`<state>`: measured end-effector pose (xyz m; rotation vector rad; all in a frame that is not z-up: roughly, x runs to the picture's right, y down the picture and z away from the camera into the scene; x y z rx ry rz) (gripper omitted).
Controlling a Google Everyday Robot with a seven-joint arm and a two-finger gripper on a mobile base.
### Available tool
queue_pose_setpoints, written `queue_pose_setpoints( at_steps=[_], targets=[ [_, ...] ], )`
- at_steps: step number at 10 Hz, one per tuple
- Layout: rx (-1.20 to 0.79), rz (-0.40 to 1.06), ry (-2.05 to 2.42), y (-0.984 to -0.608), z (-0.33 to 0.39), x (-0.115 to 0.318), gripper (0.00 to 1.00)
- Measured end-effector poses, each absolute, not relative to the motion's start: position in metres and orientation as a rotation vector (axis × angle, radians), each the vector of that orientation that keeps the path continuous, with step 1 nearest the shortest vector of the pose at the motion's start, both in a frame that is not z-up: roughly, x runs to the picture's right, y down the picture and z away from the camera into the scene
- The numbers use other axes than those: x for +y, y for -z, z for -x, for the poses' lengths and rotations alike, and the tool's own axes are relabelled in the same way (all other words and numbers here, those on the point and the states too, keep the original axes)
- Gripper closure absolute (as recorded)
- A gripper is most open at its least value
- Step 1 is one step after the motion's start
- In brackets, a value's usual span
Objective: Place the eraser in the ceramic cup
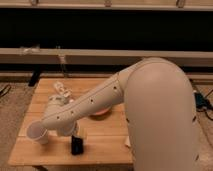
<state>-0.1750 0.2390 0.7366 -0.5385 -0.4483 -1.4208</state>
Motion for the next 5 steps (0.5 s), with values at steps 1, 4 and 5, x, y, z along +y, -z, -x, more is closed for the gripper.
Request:
queue_pose_setpoints(
  at_steps=[1,4,5],
  targets=[
    [-0.46,0.542,1.408,-0.743,0.177,0.239,0.2],
    [-0.482,0.545,1.392,-0.758,0.184,0.244,0.2],
    [-0.487,0.551,1.384,-0.764,0.184,0.246,0.2]
  ],
)
